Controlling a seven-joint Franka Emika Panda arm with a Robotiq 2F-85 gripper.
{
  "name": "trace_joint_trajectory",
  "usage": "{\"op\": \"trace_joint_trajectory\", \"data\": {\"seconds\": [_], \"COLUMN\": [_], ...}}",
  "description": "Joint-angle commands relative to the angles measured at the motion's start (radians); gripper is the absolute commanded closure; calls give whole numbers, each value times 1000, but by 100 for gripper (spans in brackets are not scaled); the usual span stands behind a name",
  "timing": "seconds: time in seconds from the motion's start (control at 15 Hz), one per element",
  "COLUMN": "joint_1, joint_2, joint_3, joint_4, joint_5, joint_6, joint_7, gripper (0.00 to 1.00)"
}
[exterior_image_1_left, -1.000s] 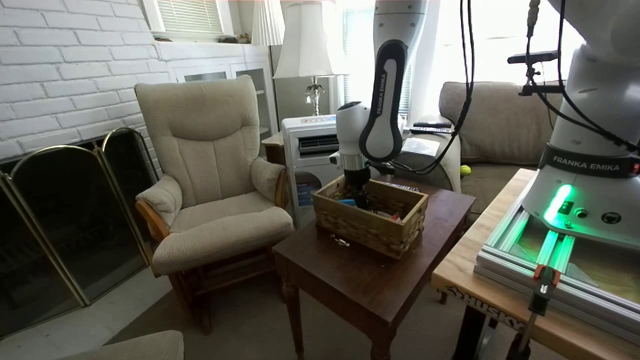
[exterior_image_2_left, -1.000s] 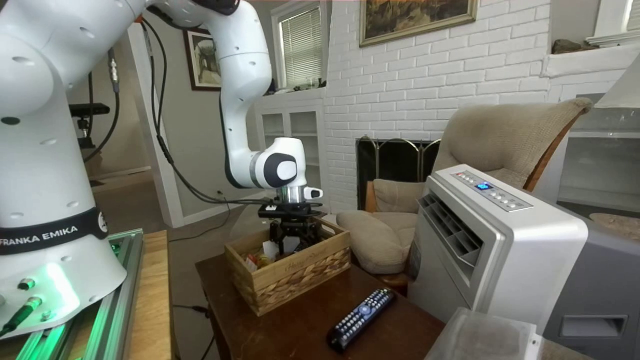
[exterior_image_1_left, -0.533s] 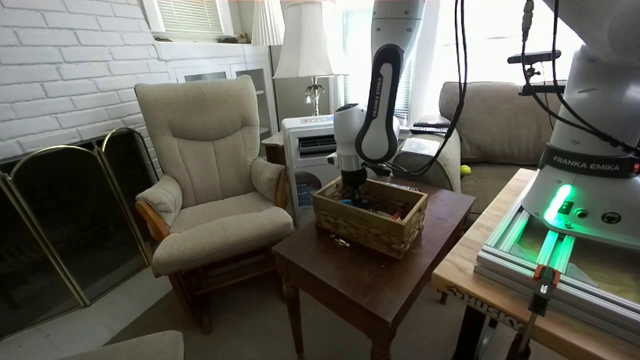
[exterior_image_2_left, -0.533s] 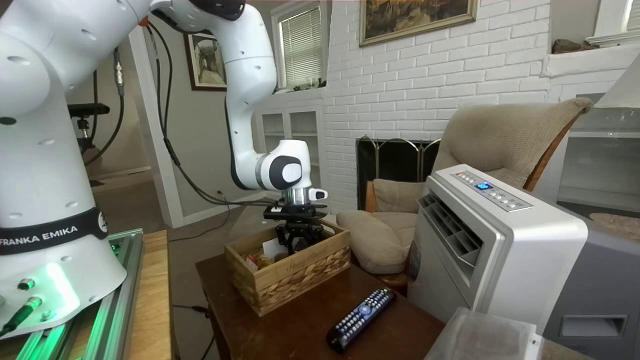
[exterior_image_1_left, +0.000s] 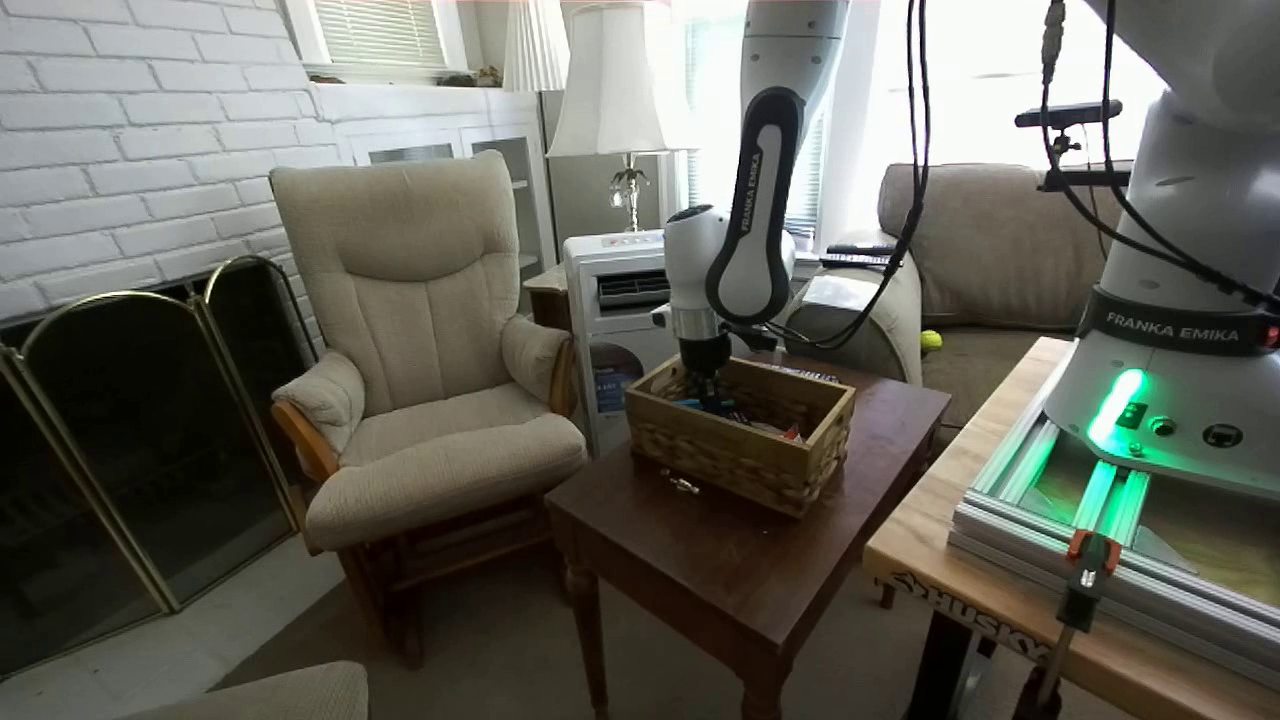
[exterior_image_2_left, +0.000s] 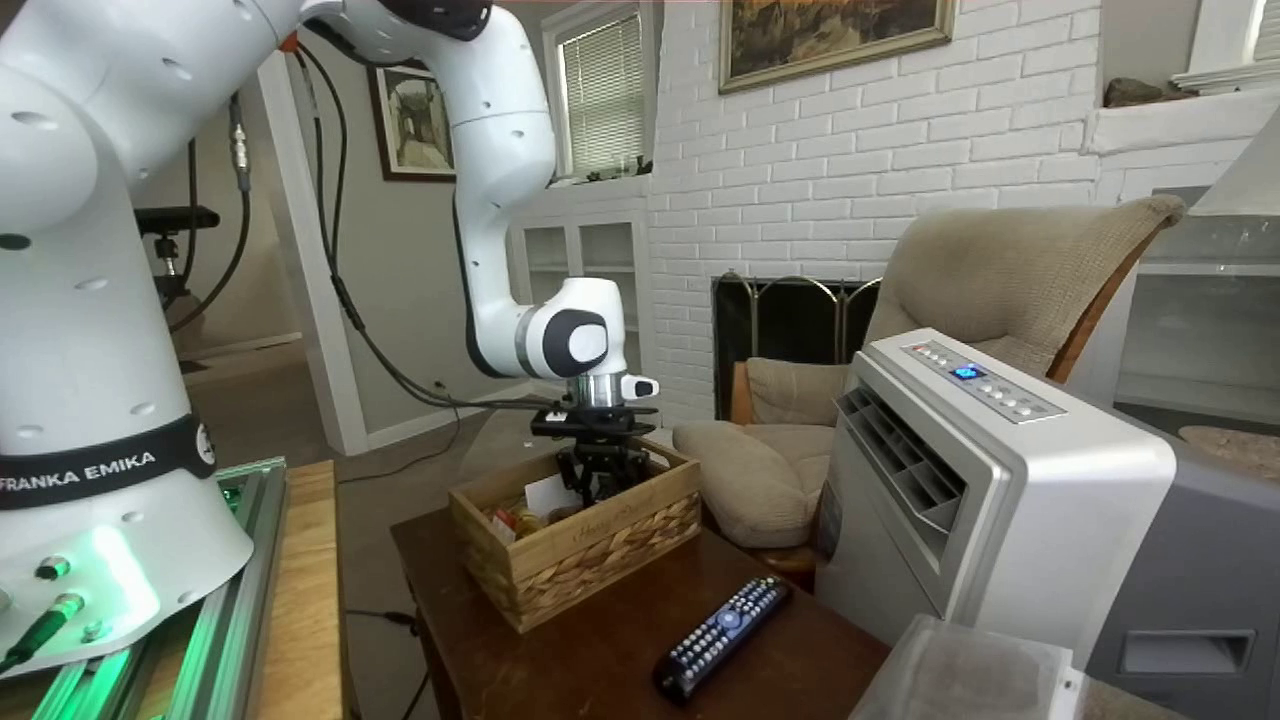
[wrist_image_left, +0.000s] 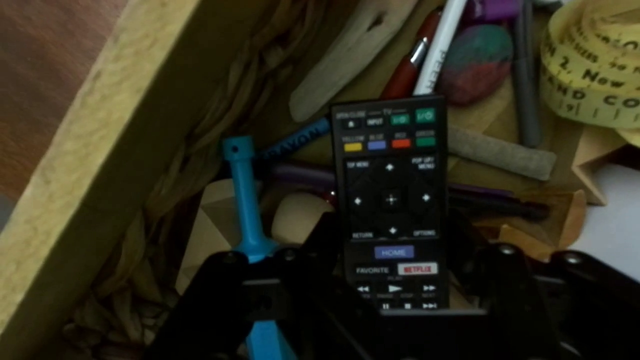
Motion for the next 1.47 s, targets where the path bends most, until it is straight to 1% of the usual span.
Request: {"op": "trace_joint_trajectory", "data": {"seconds": [0.0,0.33,0.53,0.6,0.67,0.8,0.87,0.93,1.07,1.4], "joint_1": [-69,-161,-174,-168,-152,-149,-133,-115,-71,-36], "joint_2": [-42,-166,-211,-214,-215,-208,-203,-199,-191,-155], "joint_3": [55,100,96,90,77,83,73,60,28,13], "joint_4": [-32,-149,-188,-188,-190,-190,-188,-187,-178,-144], "joint_5": [-4,-16,-19,-22,-29,-30,-34,-37,-44,-41], "joint_6": [-19,8,26,20,14,12,10,12,-8,-59], "joint_7": [-15,-70,-77,-77,-72,-78,-70,-57,-32,-31], "gripper": [69,69,69,35,19,5,1,0,0,0]}}
